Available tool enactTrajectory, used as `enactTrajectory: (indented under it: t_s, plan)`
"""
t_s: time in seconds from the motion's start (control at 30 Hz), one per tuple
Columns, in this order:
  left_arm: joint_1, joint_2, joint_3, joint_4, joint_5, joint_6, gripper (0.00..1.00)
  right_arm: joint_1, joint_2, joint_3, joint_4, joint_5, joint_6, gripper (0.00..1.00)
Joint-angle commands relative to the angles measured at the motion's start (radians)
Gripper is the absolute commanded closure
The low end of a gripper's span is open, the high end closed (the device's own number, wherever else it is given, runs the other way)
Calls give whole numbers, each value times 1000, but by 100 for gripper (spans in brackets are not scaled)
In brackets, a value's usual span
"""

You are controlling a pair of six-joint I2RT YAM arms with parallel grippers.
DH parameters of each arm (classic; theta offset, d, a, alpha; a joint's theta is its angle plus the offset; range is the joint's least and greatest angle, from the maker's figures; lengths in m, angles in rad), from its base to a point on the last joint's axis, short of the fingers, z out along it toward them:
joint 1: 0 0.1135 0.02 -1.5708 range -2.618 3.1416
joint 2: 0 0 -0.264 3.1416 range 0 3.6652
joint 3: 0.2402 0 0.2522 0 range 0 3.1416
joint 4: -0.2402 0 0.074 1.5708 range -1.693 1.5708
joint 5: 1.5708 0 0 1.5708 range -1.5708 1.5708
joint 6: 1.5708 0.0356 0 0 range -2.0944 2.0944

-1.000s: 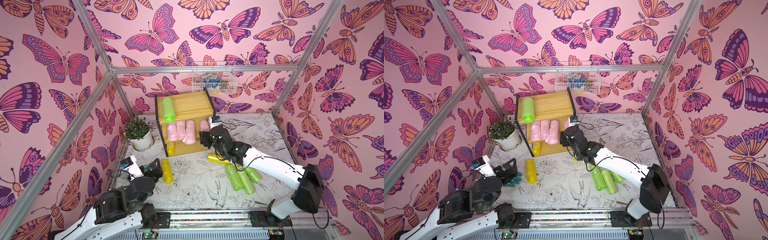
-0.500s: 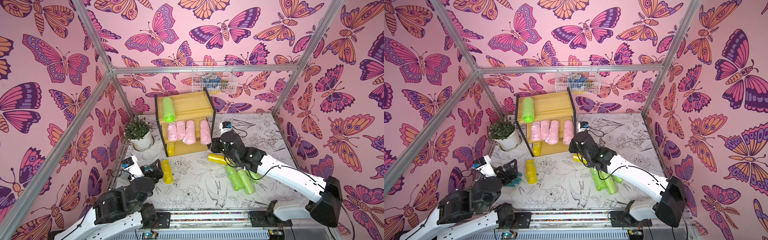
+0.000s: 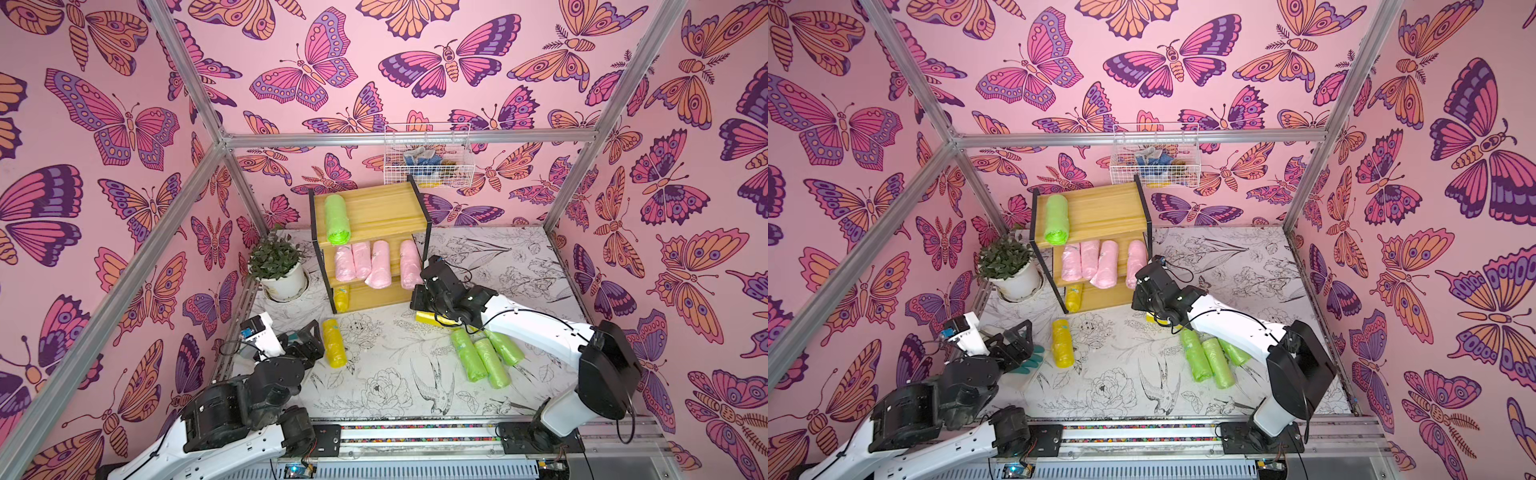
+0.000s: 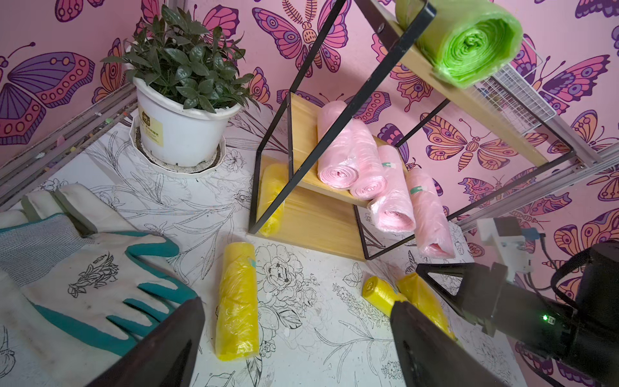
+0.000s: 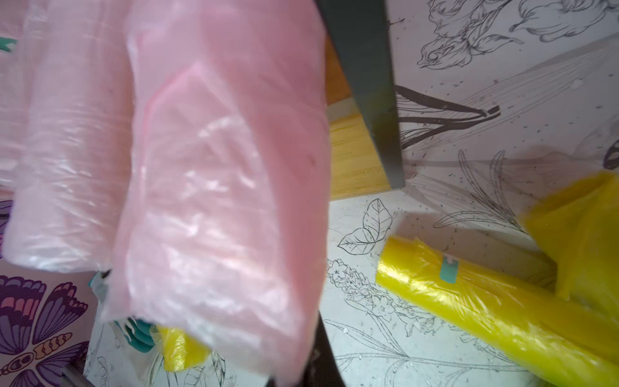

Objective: Sort the rolls of trash bags by color and place them on the shelf
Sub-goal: Place the roll of trash bags on the shelf.

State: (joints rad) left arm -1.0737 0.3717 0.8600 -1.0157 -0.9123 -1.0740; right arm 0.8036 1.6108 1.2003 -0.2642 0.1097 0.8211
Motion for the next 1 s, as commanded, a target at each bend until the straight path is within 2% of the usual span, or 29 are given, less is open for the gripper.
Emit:
enactTrajectory:
  t_s: [0.0,0.33,0.63,0.73,0.97]
  plan:
    - [-2,-14,5,-41,-5,7,7,-19,14,36,34,-21,21,96]
    - [-2,-21,-4,-61,-7,-14,7,-87,43,82,75,-27,19,95]
    - [-3,14,4,-64,7,-12,7,-120,116,134,149,-128,60,93]
    - [-2,21,5,-77,22,-21,6,-121,110,125,149,-152,74,87]
    - [-1,64,6,-148,78,-69,2,-121,-12,-12,140,-174,81,56]
